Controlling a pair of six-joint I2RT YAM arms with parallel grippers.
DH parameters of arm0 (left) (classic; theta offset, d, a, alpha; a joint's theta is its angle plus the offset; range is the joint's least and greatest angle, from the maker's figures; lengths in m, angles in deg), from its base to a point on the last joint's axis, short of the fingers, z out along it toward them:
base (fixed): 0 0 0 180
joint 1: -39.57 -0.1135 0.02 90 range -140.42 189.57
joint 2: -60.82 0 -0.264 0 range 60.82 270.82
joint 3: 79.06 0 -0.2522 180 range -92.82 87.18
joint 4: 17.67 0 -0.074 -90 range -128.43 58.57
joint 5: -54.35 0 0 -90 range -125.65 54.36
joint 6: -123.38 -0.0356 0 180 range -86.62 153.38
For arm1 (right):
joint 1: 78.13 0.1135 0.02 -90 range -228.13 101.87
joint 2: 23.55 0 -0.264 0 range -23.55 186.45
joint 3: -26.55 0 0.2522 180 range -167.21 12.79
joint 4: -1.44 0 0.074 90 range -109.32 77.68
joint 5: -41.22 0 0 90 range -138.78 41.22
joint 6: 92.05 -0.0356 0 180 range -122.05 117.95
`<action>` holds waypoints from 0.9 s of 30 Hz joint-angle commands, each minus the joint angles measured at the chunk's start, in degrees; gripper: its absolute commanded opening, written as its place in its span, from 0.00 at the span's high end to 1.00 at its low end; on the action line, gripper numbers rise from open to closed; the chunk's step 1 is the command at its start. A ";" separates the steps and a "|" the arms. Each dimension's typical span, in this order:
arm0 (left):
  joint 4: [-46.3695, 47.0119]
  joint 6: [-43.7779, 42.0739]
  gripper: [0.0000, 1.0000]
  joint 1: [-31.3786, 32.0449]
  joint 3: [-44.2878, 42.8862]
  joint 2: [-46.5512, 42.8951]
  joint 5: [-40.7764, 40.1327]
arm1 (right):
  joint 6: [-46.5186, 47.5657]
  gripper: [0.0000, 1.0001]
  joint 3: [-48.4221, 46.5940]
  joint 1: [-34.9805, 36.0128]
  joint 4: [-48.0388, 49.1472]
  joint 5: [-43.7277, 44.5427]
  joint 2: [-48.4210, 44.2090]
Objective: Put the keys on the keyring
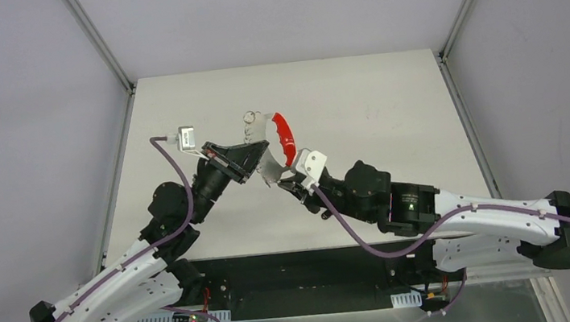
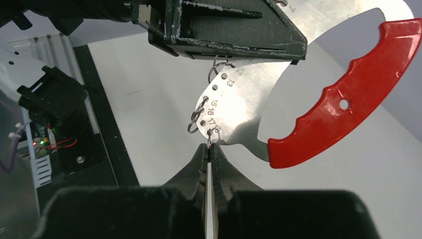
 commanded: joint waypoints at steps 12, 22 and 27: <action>-4.77 4.02 1.00 0.09 -3.51 0.36 1.42 | -9.15 1.00 -1.23 -3.07 -3.50 -4.53 -2.67; -2.08 5.06 1.00 0.14 -2.78 -0.20 0.95 | -9.09 1.00 11.15 -3.07 19.02 -4.49 -9.73; -0.32 5.80 1.00 0.11 -2.71 0.80 1.61 | -9.09 1.00 14.03 -2.98 26.22 -4.49 -9.96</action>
